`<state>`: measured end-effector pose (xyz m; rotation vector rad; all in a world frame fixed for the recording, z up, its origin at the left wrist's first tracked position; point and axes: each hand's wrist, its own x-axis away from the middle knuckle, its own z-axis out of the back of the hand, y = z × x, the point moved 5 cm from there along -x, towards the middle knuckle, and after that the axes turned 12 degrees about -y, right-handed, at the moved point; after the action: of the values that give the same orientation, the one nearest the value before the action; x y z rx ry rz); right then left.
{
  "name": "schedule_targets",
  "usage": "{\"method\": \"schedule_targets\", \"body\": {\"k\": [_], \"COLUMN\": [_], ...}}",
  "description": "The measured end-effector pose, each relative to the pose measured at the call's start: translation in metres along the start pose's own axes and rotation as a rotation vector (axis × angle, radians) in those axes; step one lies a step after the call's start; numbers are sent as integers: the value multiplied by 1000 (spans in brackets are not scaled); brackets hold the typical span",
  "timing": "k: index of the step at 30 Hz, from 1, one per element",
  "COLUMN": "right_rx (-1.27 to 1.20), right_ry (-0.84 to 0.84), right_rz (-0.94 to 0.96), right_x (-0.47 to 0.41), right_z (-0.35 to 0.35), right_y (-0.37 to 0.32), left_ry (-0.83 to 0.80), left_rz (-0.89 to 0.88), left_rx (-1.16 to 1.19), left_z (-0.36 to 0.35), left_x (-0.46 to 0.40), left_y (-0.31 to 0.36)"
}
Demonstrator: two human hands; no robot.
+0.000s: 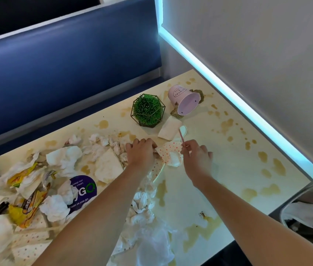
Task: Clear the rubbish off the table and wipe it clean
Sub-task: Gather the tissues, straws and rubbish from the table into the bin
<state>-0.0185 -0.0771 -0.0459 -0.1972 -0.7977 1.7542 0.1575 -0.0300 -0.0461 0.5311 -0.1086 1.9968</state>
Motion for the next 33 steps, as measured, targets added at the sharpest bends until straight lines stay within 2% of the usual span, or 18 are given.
{"method": "schedule_targets", "body": {"k": [6, 9, 13, 16, 21, 24, 27, 33], "right_rx": [-11, -11, 44, 124, 89, 33, -80, -379], "right_ry": [-1, -64, -198, -254, -234, -236, -163, -21], "right_rz": [-6, -27, -101, -139, -173, -201, -232, -291], "right_x": [-34, -49, -63, -69, -63, -49, -37, -9], "right_z": [10, 11, 12, 14, 17, 17, 22, 40], "right_y": [-16, -21, -20, -15, -3, 6, 14, 40], "left_ry": [68, 9, -68, -87, -58, -62, -54, -71], "left_rz": [68, 115, 79, 60, -22, -43, -49, -38], "left_rx": [136, 133, 216, 184, 288, 215, 179, 420], "left_z": [11, 13, 6, -3, -11, -11, -10, -2], "left_x": [-2, -2, -2, -3, -1, 0, -1, 2], "left_y": [-8, -6, 3, 9, 15, 18, 24, 47]}}
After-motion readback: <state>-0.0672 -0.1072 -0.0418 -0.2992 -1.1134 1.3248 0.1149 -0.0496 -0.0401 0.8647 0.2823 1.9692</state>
